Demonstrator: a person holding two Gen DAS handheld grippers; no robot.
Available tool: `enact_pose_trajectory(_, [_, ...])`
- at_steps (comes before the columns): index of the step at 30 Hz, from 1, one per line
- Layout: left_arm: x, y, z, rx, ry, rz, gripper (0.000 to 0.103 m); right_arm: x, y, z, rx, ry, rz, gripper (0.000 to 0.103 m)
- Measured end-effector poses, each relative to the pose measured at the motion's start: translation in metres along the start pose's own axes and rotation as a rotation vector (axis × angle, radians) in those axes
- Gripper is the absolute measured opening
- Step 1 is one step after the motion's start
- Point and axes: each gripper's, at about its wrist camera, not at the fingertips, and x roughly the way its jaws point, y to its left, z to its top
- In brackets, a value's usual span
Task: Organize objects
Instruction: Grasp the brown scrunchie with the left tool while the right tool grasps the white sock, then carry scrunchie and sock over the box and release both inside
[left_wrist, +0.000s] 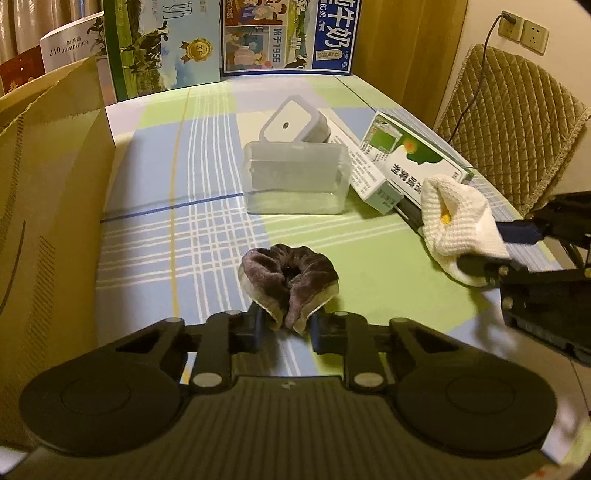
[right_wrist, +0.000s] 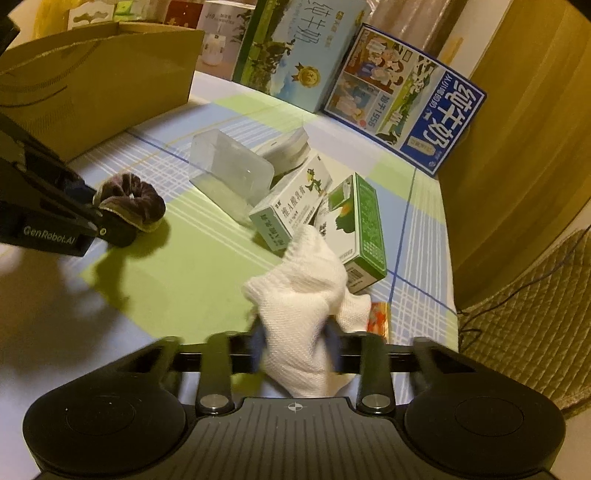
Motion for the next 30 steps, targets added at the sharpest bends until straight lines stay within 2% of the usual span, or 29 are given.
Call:
enact_pose_trajectory(2, [-0.005, -0.002, -0.002, 0.000, -0.005, 0.005, 0.017, -0.004, -0.001, 0.000, 0.024, -0.007, 0.006, 0.014])
enact_pose_trajectory(4, [-0.012, -0.004, -0.005, -0.001, -0.011, -0.002, 0.017, -0.010, -0.001, 0.001, 0.044, -0.019, 0.005, 0.012])
enact_pose_trajectory(12, [-0.049, -0.008, -0.014, -0.021, -0.031, -0.020, 0.017, -0.047, 0.004, 0.004, 0.164, -0.034, 0.026, 0.012])
enact_pose_trajectory(17, [-0.088, -0.005, -0.014, -0.028, -0.070, -0.023, 0.017, -0.085, 0.010, 0.011, 0.258, -0.049, 0.040, 0.012])
enact_pose_trajectory(21, [-0.123, 0.002, -0.014, -0.034, -0.101, -0.016, 0.017, -0.116, 0.020, 0.026, 0.286, -0.073, 0.078, 0.012])
enact_pose_trajectory(24, [-0.152, 0.012, -0.014, -0.039, -0.123, 0.003, 0.017, -0.138, 0.030, 0.043, 0.286, -0.111, 0.109, 0.012])
enact_pose_trajectory(30, [-0.203, 0.045, -0.014, -0.029, -0.167, 0.112, 0.017, -0.169, 0.059, 0.083, 0.263, -0.193, 0.196, 0.012])
